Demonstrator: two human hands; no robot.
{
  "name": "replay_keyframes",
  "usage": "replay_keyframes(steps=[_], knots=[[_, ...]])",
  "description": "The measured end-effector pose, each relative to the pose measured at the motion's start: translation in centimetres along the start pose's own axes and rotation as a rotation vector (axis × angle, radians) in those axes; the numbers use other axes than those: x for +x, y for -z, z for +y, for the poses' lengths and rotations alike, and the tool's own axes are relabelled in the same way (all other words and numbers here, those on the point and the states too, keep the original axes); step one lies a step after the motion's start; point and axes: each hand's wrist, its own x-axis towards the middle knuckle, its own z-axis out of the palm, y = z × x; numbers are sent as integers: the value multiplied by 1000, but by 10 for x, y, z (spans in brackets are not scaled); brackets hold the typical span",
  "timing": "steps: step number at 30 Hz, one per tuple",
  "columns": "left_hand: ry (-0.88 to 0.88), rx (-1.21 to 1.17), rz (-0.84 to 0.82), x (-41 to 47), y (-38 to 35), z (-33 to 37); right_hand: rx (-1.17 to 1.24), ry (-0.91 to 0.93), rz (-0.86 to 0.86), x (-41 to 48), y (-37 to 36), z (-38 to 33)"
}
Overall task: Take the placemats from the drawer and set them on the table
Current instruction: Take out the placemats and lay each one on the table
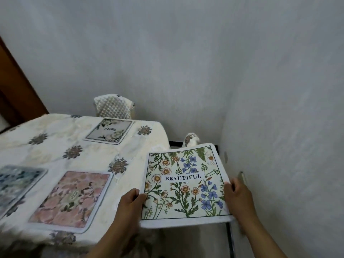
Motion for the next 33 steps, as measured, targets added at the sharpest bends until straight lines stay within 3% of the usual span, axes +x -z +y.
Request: replay_keyframes(steps=[9,13,18,24,27,33], knots=[[17,-5,-19,171,-56,54,-56,51,-4,179,-28,-51],[28,-7,56,223,-65,75,-31,70,-77,251,-51,-71],[131,-40,248,268,-58,74,-96,212,-258,350,-126,-99],[335,-103,547,281,-60,48,-116,405,-678,434,-241,-137],[440,-166,706,275,-82,45,-184,539,-830,458,-283,-153],[533,-190,831,278,-110,27,-323,781,-1004,475,-344,-174]])
